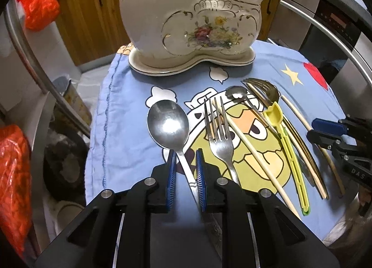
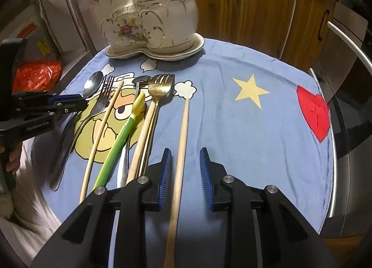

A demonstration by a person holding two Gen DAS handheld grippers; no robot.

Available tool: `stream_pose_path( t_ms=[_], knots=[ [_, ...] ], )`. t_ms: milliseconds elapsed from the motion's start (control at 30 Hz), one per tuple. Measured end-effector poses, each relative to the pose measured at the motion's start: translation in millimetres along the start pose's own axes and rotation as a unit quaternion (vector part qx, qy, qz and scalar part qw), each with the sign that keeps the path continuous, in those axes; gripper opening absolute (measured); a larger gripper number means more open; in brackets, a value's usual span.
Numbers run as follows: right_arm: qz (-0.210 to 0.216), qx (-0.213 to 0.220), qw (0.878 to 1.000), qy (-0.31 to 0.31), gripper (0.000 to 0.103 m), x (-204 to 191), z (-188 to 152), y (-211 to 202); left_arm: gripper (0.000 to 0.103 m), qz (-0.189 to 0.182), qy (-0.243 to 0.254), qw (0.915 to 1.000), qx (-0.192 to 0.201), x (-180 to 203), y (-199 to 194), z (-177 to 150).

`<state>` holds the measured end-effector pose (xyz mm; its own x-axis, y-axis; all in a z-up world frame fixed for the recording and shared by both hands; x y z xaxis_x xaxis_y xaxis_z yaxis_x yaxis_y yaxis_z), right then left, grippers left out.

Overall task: Organize utensils
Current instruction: 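Grasp the silver spoon with the left tool while the right tool grasps the chopstick, then carry the spoon with the left tool while the right carries the chopstick to the holder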

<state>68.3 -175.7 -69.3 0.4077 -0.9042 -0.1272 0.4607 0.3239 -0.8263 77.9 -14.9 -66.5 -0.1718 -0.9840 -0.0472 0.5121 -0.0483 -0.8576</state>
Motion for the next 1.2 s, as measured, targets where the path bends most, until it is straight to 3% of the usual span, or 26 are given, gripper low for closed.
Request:
stream_pose_path(
  t_ms=[167,400,867,1100,1200],
  knots=[
    [0.005,-0.001,1.0,-0.007,0.007,-5,1,2,0.013,0.001,0.005,1.0,0.006,-1,-1,-1],
    [0.025,0.018,0.999,0.029,0.006,3,4,-5,0.006,-0.017,-0.003,0.9997,0.019,-8,-3,-3],
    [0.04,0.086,0.994,0.051,0.006,5,21,-38,0.006,-0.042,-0.011,0.9968,0.067,-16,-32,-4],
    [0.061,0.135,0.987,0.064,0.006,6,49,-58,0.006,-0.065,-0.02,0.9897,0.126,-30,-66,13],
    [0.072,0.153,0.984,0.062,0.006,4,69,-66,0.006,-0.058,-0.021,0.985,0.161,-39,-85,32]
  ],
)
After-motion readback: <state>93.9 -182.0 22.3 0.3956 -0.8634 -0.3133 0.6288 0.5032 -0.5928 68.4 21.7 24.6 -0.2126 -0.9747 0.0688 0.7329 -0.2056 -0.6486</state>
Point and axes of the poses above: each gripper's, at about its wrist camera, not at the fingertips, and y roughly the way its jaws point, x to its right, z to its top, the point moved 1 cm from there along y, roughly the way its jaws point, and after that the axes turned 6 degrees about y, right-handed, at the moved point
